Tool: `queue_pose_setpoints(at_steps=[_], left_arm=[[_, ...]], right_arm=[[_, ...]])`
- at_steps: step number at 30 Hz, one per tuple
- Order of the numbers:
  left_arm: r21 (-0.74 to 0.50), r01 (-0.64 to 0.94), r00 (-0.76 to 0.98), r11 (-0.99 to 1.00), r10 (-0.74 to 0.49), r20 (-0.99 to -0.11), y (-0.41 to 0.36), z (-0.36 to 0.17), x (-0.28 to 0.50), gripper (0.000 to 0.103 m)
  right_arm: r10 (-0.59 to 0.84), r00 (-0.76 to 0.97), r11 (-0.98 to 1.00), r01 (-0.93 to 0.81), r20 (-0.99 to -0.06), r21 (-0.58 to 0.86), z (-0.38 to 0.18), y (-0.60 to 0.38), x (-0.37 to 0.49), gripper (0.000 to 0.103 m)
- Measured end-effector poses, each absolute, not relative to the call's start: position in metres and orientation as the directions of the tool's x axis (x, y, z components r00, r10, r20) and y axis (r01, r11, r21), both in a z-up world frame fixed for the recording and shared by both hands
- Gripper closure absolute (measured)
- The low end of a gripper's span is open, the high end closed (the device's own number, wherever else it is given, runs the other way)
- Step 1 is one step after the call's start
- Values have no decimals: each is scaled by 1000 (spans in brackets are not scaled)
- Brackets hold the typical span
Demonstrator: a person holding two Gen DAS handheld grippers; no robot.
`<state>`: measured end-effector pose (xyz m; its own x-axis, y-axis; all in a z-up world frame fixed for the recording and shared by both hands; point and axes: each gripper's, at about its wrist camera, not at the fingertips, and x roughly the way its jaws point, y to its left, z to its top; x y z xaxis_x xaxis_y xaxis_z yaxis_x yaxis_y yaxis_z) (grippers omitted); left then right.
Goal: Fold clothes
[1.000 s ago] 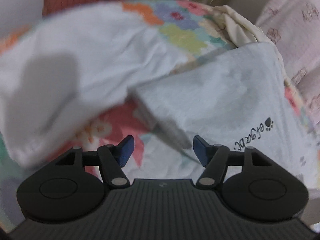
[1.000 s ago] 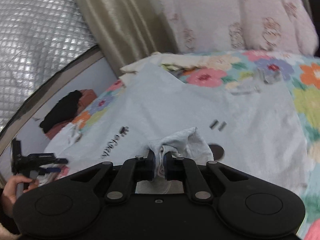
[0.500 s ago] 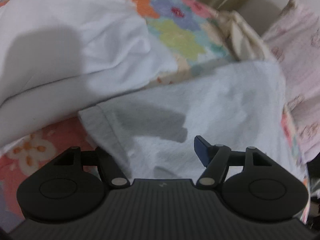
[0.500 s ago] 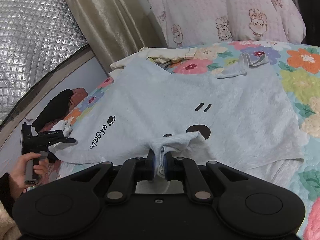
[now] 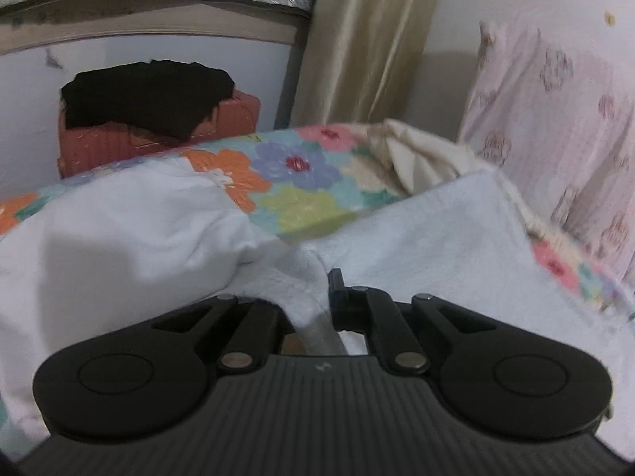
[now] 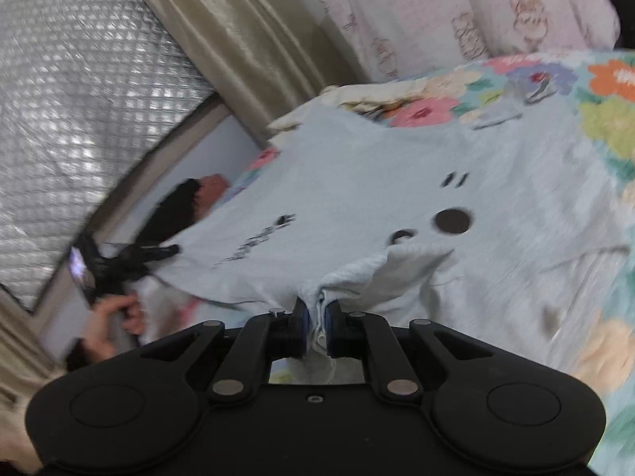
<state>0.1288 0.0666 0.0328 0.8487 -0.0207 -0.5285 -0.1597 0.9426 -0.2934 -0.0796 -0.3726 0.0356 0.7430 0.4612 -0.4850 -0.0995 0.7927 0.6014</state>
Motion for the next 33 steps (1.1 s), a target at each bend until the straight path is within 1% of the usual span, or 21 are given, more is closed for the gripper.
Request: queue_pose_setpoints(at_steps=[2,4,6,9,13,14,17,19,22,24,27,30,33], left_arm=[[-320,-184,859,930,-6,-512,80,40,115,101],[-372,-195,866,908,-19,-500,96,45,101,101],[-392,-195,872,899,-24,-489,104,47,90,101],[-359,-218,879,907,23,-476,107,48,73,101],[-338,-277,895,900,114,-431,121,57,42,101],[-352,-288,898,891,123,-423,127,60,33,101],[-443,-280,907,852,83,-413,148,69,-1,101],[-437,-274,910,857,83,-407,149,76,-22,101],[-394,-271,910,878,100,-402,147,89,-33,101],[-372,-273,905,887,105,-412,145,91,-25,101],[-300,-267,875,916,100,-474,135,85,7,101],[-219,-187,849,958,46,-526,116,75,54,101],[-156,-106,829,982,0,-559,95,65,97,101]], right_arm=[[499,736,761,-120,-457,637,48,-370,-91,92],[521,736,739,-135,-433,660,60,-368,-101,93],[542,735,716,-150,-408,682,72,-366,-111,93],[539,736,713,-141,-409,687,80,-364,-118,93],[560,727,685,-135,-399,716,83,-362,-127,93],[569,722,669,-128,-393,732,83,-362,-129,93],[604,704,615,-113,-374,780,83,-365,-138,93],[608,707,600,-110,-362,792,88,-368,-145,93],[604,725,584,-119,-332,803,95,-379,-151,93],[587,737,596,-112,-336,795,96,-386,-149,93],[515,763,651,-51,-391,758,90,-396,-133,93],[436,783,700,14,-443,714,84,-407,-118,96],[284,811,828,62,-512,558,87,-416,-94,97]])
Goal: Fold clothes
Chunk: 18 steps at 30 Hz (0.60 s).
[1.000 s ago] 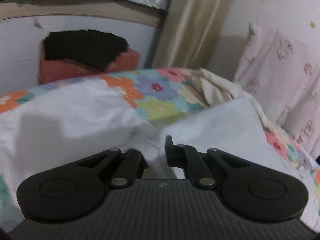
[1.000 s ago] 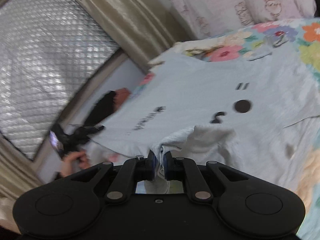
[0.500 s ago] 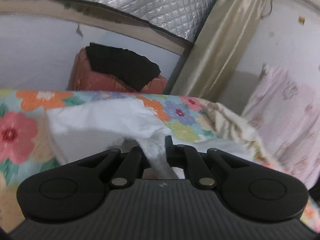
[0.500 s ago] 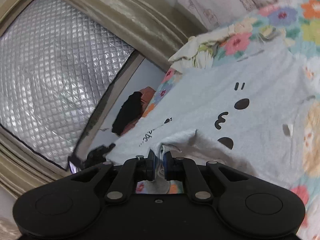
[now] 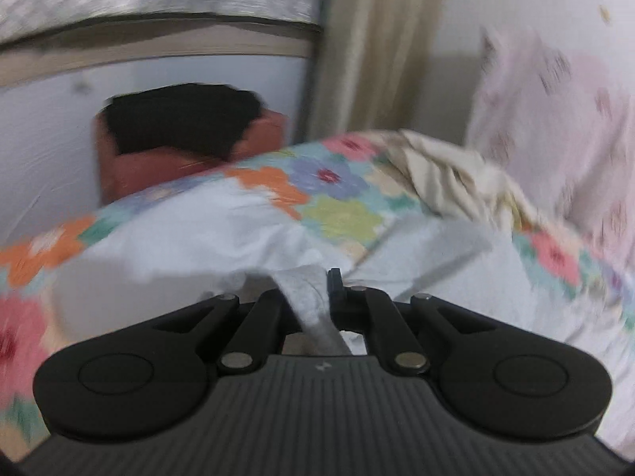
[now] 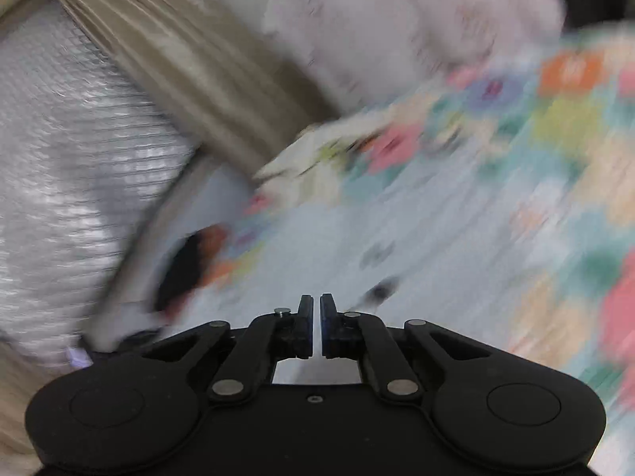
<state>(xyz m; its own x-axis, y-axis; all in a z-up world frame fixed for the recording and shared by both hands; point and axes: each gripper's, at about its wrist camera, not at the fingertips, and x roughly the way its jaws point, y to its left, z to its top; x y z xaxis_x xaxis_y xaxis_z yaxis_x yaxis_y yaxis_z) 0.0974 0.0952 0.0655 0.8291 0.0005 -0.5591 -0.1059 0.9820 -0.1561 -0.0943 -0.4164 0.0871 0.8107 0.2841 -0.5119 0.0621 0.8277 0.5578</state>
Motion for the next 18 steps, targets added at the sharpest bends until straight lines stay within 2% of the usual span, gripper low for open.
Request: queue_pose_setpoints(at_steps=[2,4,8,13,18], left_arm=[[-145,-63,814,987,-33,-579,80,60,123,101],[-165,-48,811,985,-58,-582,69,55,139,101],[-153,-51,803,987,-51,-594,55,36,148,101],[-125,-36,797,991,-47,-602,63,28,145,101],[-174,-45,792,984,-71,-606,77,25,142,101]], right_arm=[[292,784,845,57,-548,532,79,-421,-76,97],[371,738,839,-6,-564,544,61,-418,-63,94],[417,603,878,-74,-680,474,16,-387,-53,88],[398,510,900,-56,-763,432,-30,-367,-50,54],[325,554,913,28,-767,407,-47,-381,-40,50]])
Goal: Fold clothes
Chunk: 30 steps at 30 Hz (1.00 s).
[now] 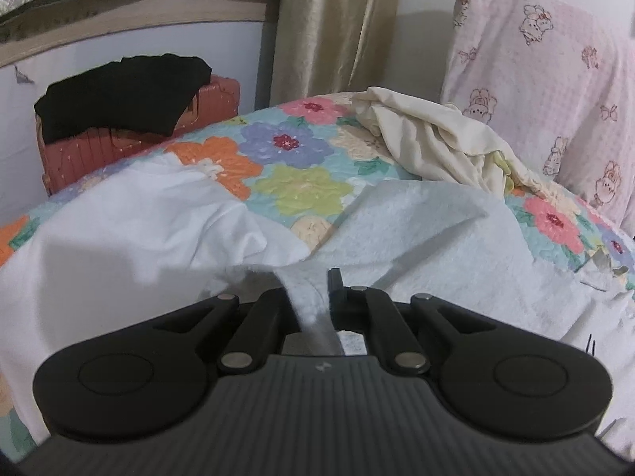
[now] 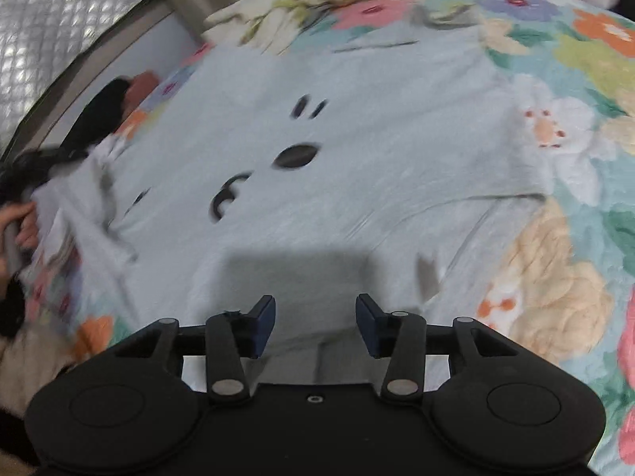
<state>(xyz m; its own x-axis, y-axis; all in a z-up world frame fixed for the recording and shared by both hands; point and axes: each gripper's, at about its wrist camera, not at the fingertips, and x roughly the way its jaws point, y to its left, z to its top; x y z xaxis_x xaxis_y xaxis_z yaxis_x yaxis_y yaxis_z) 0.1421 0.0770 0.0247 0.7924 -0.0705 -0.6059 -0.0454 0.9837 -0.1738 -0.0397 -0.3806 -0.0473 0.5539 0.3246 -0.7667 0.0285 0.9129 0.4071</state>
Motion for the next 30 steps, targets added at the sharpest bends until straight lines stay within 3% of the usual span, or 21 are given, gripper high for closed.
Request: queue_pose_setpoints(at_steps=[6,8,9,12,19,22,26,29,30], left_arm=[[-206,-40,771,978,-101,-629,80,22,140,100],[-220,-37,763,975,-115,-636,79,20,139,100],[-218,-33,762,975,-116,-637,78,20,139,100],[-203,-33,765,979,-106,-635,74,19,138,100],[-280,51,802,959,-207,-561,74,44,132,101],[-225,59,842,973,-170,-512,67,53,127,101],[-234,44,816,971,-170,-552,65,43,133,101],[-230,23,809,973,-153,-568,69,39,134,101],[-232,19,810,972,-151,-566,70,39,134,101]], right_arm=[[423,498,883,-41,-757,467,-61,-371,-22,44],[428,496,892,-100,-755,440,-56,-359,-25,69],[411,512,901,-101,-754,422,-54,-357,-26,88],[387,573,905,-89,-723,415,-46,-358,-32,92],[372,662,903,-95,-651,420,-7,-371,-43,93],[345,647,920,-89,-680,382,0,-380,-46,93],[330,596,924,-46,-732,380,-20,-391,-45,92],[296,605,928,2,-740,373,-33,-395,-44,82],[284,607,929,18,-742,370,-37,-396,-44,68]])
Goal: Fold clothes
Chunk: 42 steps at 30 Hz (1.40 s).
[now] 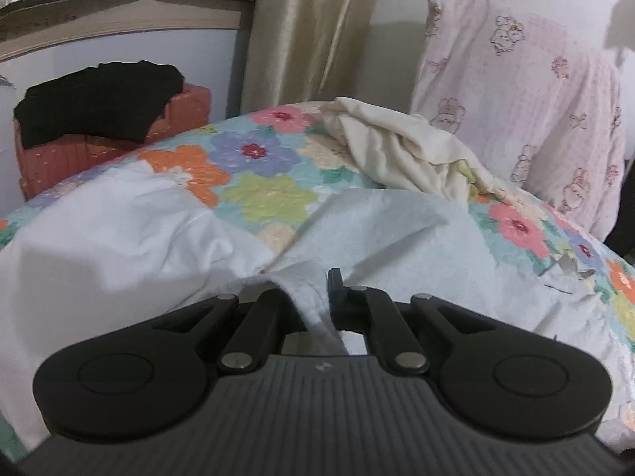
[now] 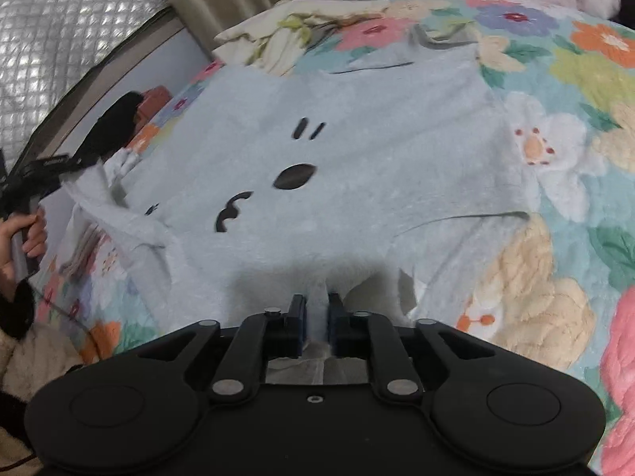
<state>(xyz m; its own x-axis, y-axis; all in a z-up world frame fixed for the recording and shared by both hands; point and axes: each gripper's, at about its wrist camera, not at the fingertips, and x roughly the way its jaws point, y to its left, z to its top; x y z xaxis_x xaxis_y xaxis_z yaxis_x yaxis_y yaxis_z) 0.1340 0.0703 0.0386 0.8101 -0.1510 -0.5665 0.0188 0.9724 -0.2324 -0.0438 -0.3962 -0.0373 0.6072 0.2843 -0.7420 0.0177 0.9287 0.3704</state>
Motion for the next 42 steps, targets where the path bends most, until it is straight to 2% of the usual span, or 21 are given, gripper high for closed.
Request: queue_pose_setpoints(at_steps=[2,3,4,13,18,20,23,25,31,33,35,37,39,42], left_arm=[[-238,10,806,971,-148,-573,72,35,136,101],[-237,10,803,971,-149,-576,71,33,136,101],[-233,11,801,972,-148,-579,71,32,136,101],[-240,-2,803,971,-142,-579,79,29,132,101],[-244,48,804,969,-183,-566,73,36,155,101],[-259,69,804,964,-207,-558,69,44,170,101],[-256,98,812,962,-226,-539,54,62,197,101],[-226,130,818,965,-233,-526,36,74,219,101],[-147,179,821,973,-230,-522,-29,84,293,98],[-134,162,822,978,-209,-530,-45,82,315,83],[-130,129,795,983,-181,-579,-56,75,334,69],[-168,66,777,983,-157,-609,-56,66,336,58],[-214,42,789,976,-164,-592,-47,58,321,45],[-240,55,806,969,-184,-562,-32,46,288,36]], right_arm=[[267,610,930,39,-746,365,-44,-399,-41,70],[273,617,929,31,-738,369,-44,-400,-39,89],[281,625,927,19,-729,375,-43,-400,-38,99],[240,743,944,-30,-624,327,-7,-401,-49,99],[289,734,908,-6,-615,420,-12,-409,-49,99],[281,762,900,2,-583,437,2,-419,-46,99],[190,812,907,69,-552,415,37,-445,-30,99],[96,799,936,130,-593,327,53,-456,-8,99],[-59,770,968,201,-636,152,68,-489,68,100],[-117,771,963,243,-626,120,71,-505,95,99],[-173,772,949,296,-611,106,64,-519,117,97],[-304,707,921,390,-638,-6,51,-519,130,70],[-323,682,911,411,-656,-21,35,-514,129,70],[-213,709,931,355,-673,80,12,-499,106,70]])
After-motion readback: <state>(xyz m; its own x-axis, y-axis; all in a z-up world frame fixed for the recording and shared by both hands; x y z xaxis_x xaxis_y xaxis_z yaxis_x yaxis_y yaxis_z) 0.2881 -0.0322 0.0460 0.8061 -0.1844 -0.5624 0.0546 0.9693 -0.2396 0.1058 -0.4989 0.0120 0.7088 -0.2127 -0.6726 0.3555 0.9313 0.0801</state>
